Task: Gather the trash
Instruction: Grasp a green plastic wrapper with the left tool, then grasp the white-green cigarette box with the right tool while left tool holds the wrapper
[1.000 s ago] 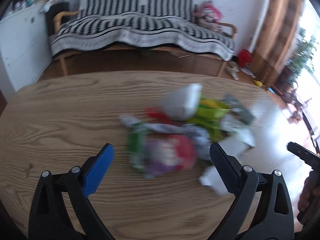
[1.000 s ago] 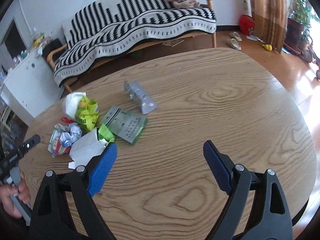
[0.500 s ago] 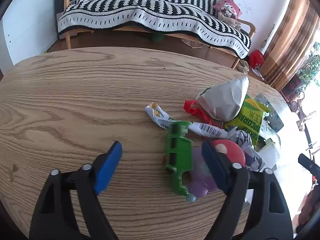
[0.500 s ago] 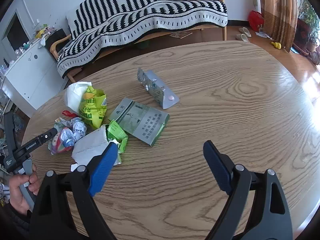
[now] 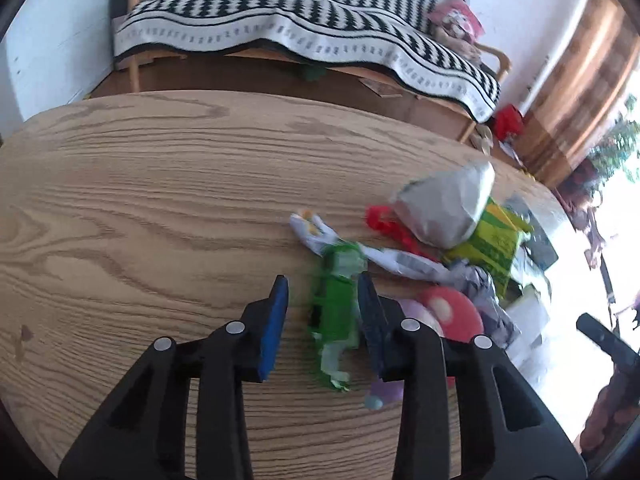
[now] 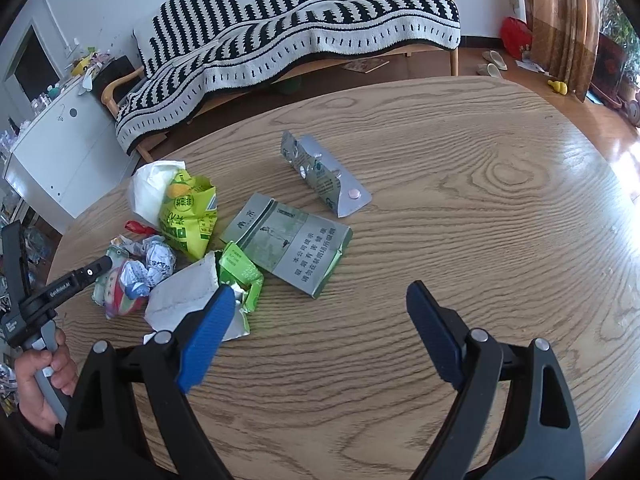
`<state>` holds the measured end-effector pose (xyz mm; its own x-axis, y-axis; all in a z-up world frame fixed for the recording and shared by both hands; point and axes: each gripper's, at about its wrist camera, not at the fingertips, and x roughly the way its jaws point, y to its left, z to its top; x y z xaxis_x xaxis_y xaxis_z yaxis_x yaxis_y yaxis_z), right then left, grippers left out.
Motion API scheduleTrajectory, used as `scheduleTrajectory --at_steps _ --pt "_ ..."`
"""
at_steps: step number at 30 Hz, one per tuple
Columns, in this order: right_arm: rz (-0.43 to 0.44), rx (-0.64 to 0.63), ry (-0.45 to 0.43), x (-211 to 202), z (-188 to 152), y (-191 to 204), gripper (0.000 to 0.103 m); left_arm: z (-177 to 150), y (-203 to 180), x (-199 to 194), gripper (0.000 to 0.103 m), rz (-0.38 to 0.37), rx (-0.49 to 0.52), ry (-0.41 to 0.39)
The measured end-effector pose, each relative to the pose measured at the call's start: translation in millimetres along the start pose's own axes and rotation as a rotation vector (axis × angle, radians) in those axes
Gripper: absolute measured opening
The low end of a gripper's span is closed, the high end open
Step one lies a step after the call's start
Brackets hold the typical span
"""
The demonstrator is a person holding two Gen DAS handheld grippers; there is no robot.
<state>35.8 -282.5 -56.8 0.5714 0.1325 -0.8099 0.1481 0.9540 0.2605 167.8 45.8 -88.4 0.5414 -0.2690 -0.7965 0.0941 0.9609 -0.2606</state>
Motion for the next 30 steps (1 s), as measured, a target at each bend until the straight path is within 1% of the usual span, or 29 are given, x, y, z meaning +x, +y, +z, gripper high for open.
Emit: scheduleTrajectory --at_steps 2,5,8,9,10,12,13,14,15,17,20,21,23,24,25,26,30 --pt "0.0 0.001 0.0 0 0 0 0.085 0 3 -1 0.035 0.001 -0.011 -0.002" --pt "0.003 0.004 0.003 2 0 1 0.085 -4 2 11 0.035 -0.008 -0.008 0.045" --pt "0.004 0.0 0.004 2 0 2 0.084 -6 -6 12 0.034 0.021 0.034 0.034" --pt "0.006 -0.002 0.003 2 0 3 0.083 -6 -7 11 0.03 0.016 0.033 0.035" --pt "0.007 -0.003 0.004 2 0 3 0.08 -6 -7 11 0.02 0.012 0.031 0.034" --pt "0.011 0.0 0.006 3 0 3 0.08 -5 -7 7 0.019 0.032 0.028 0.028" --pt "0.012 0.0 0.007 4 1 3 0.079 -5 -8 3 0.01 0.059 0.03 0.019" --pt "0.013 0.001 0.01 6 1 2 0.079 -5 -8 1 0.005 0.087 0.032 0.016" --pt "0.014 0.002 0.015 9 2 2 0.079 -4 -8 -3 0.003 0.13 0.03 0.012" --pt "0.012 0.002 0.033 17 3 1 0.079 -1 -5 -10 0.002 0.165 -0.001 0.002" --pt "-0.012 -0.017 0.058 30 6 0 0.079 4 1 -25 0.002 0.152 -0.061 -0.019" --pt "-0.033 -0.038 0.062 35 7 -1 0.079 6 0 -31 0.002 0.146 -0.072 -0.034" --pt "-0.074 -0.082 0.065 42 10 -2 0.079 7 -2 -40 0.002 0.136 -0.076 -0.055" --pt "-0.078 -0.1 0.071 45 11 -2 0.08 7 -4 -44 0.002 0.13 -0.074 -0.064" --pt "-0.077 -0.125 0.082 50 11 -2 0.082 7 -8 -47 0.002 0.123 -0.068 -0.069" --pt "-0.079 -0.165 0.082 53 11 0 0.086 7 -12 -49 0.002 0.114 -0.057 -0.071" --pt "-0.125 -0.268 0.069 65 12 13 0.09 2 -24 -49 0.002 0.102 -0.034 -0.064"
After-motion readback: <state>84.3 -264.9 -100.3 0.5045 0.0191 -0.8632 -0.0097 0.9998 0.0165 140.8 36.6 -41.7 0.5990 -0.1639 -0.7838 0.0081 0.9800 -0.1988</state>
